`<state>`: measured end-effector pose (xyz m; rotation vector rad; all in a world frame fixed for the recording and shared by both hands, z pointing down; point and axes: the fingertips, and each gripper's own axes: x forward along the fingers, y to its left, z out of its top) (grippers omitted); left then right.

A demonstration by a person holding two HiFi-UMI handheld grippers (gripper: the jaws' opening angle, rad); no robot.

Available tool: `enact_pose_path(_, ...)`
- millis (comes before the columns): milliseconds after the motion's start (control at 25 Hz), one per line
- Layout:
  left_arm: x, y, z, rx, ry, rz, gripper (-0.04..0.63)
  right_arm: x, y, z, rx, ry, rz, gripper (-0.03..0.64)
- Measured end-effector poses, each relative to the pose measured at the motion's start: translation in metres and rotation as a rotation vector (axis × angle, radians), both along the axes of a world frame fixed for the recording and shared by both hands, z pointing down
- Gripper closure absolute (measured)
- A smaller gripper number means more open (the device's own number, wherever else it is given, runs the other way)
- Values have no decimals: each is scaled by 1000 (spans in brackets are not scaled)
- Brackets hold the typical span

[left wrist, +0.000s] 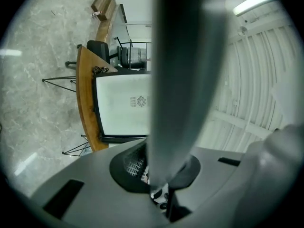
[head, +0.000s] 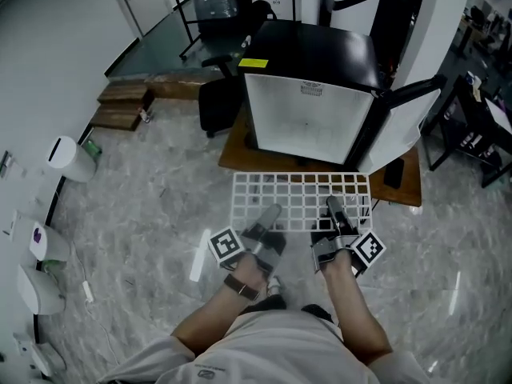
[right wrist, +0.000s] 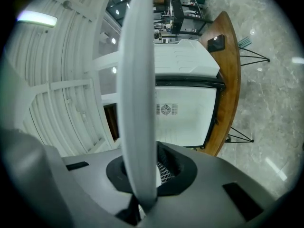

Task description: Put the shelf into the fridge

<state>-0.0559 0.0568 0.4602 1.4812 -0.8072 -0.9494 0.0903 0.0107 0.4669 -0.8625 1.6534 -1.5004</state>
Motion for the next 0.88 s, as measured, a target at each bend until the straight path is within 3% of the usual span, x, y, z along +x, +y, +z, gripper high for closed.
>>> enact_pose_path(280,-3,-16,13,25,21,63,568,-2,-7,11,31,5,55,570)
enact_pose_path(600,-26,-99,0,0,19,87,568,-23,-87,-3,13,5,72,571)
enact_pose_path(880,-20,-150,-4,0,-5,116,568,-19,-131,-3,4,-9,69,569)
